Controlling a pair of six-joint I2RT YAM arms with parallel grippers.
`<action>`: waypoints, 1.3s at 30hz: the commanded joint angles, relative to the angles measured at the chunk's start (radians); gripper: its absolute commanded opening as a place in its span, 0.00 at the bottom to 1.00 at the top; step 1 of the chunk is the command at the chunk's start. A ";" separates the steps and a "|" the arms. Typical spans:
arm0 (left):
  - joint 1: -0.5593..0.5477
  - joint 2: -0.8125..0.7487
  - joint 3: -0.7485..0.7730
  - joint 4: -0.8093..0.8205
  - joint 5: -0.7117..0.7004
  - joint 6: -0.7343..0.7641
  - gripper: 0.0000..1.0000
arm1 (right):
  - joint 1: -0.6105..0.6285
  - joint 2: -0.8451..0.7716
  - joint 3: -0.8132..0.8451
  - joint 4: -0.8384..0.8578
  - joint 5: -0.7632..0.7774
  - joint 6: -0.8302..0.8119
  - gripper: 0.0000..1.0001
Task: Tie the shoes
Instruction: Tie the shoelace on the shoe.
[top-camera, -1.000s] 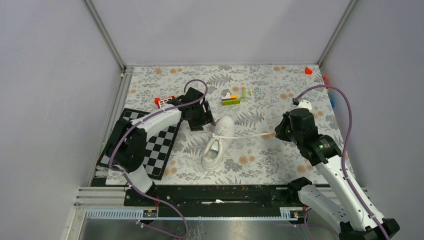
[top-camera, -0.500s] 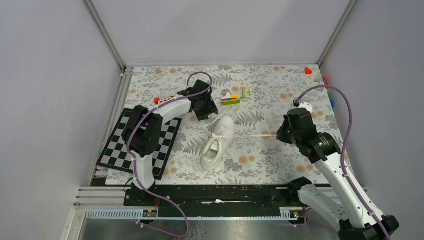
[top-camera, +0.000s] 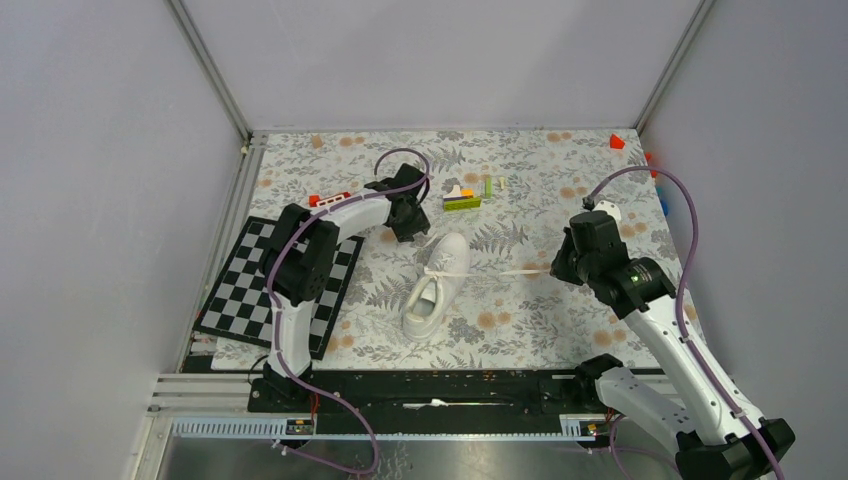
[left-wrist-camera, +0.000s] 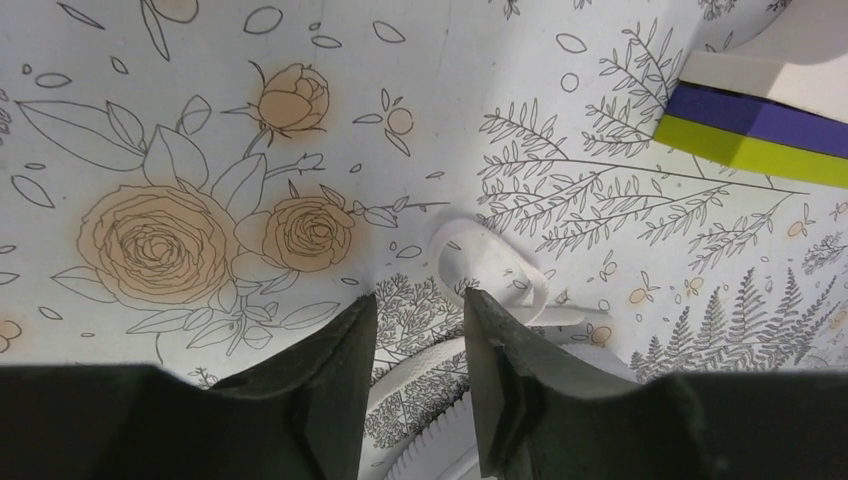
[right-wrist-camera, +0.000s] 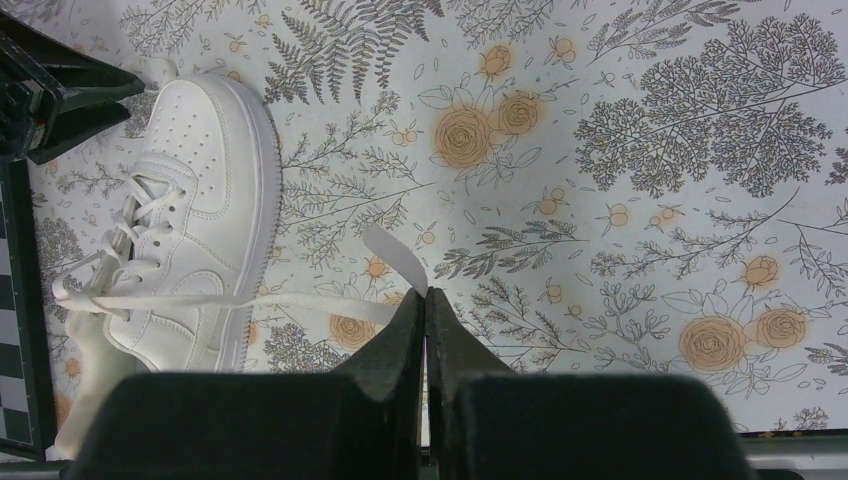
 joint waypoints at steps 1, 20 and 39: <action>-0.005 0.030 0.029 -0.010 -0.063 -0.005 0.38 | -0.005 -0.007 0.037 0.008 0.035 0.004 0.00; -0.070 0.125 0.213 -0.185 -0.218 0.053 0.23 | -0.004 -0.045 0.003 0.023 0.043 -0.011 0.00; -0.064 -0.422 0.001 -0.171 -0.434 0.166 0.00 | -0.006 -0.062 -0.002 0.039 0.053 -0.045 0.00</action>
